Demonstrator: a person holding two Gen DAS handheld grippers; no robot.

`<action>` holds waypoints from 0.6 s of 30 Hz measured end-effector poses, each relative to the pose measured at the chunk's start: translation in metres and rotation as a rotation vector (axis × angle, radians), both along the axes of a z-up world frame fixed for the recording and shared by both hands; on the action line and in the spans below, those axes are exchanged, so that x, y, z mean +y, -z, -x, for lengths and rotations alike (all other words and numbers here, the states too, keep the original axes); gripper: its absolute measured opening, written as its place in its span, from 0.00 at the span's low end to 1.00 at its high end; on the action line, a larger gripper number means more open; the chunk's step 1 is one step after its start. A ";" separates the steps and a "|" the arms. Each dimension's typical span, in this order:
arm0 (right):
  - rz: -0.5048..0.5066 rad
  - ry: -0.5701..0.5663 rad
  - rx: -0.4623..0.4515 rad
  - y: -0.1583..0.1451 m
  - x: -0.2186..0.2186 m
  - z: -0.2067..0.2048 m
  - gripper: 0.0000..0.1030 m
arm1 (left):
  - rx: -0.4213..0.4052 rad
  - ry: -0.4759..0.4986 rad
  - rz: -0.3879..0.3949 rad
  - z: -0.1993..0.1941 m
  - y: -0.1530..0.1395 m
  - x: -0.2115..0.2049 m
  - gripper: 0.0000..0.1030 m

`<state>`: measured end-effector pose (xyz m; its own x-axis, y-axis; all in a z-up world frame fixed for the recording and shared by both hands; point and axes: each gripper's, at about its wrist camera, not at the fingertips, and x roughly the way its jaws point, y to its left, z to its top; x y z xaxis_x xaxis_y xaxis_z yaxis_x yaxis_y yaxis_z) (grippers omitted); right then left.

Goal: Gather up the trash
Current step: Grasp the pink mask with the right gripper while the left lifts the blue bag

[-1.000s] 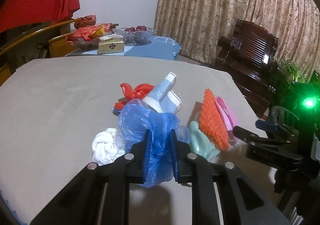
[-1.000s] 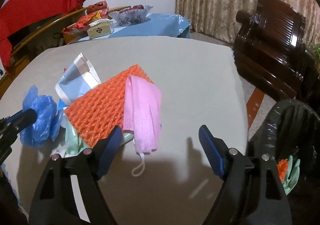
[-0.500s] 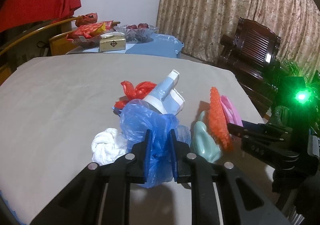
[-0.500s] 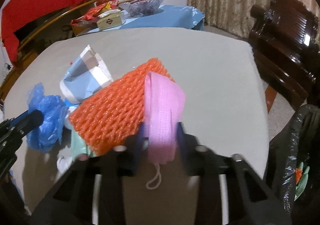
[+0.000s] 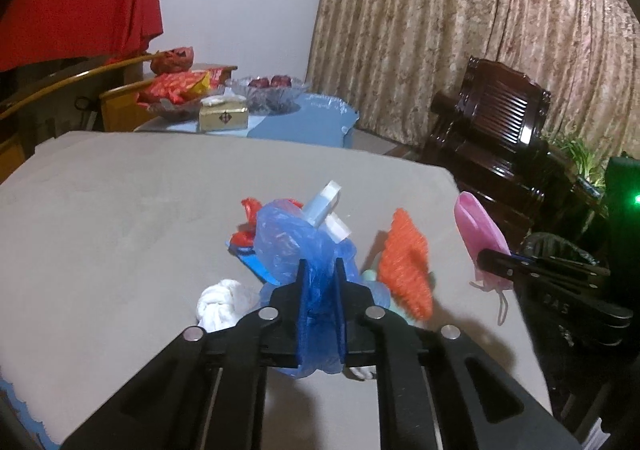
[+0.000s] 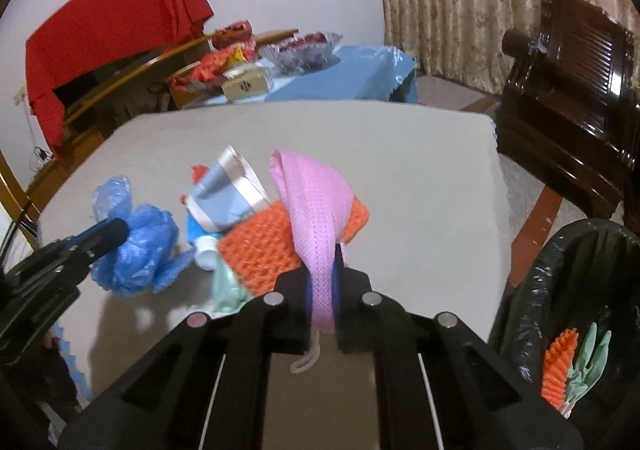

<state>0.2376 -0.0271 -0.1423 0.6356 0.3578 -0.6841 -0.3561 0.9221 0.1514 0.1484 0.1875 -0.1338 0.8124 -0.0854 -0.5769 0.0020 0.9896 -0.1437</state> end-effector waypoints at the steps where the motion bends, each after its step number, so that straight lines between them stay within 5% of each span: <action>1: -0.007 -0.002 -0.010 -0.005 -0.001 0.005 0.07 | -0.007 0.006 0.007 0.003 -0.003 -0.001 0.08; 10: -0.019 -0.016 -0.054 -0.029 -0.011 0.029 0.07 | -0.041 0.028 0.018 0.018 -0.016 -0.011 0.05; 18: 0.021 -0.010 0.003 0.001 -0.013 0.037 0.07 | 0.083 0.024 -0.005 0.014 0.029 -0.013 0.08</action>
<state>0.2003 -0.0397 -0.1430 0.6303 0.3492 -0.6934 -0.3646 0.9217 0.1327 0.1347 0.1742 -0.1631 0.7598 -0.1010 -0.6423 0.0138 0.9901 -0.1394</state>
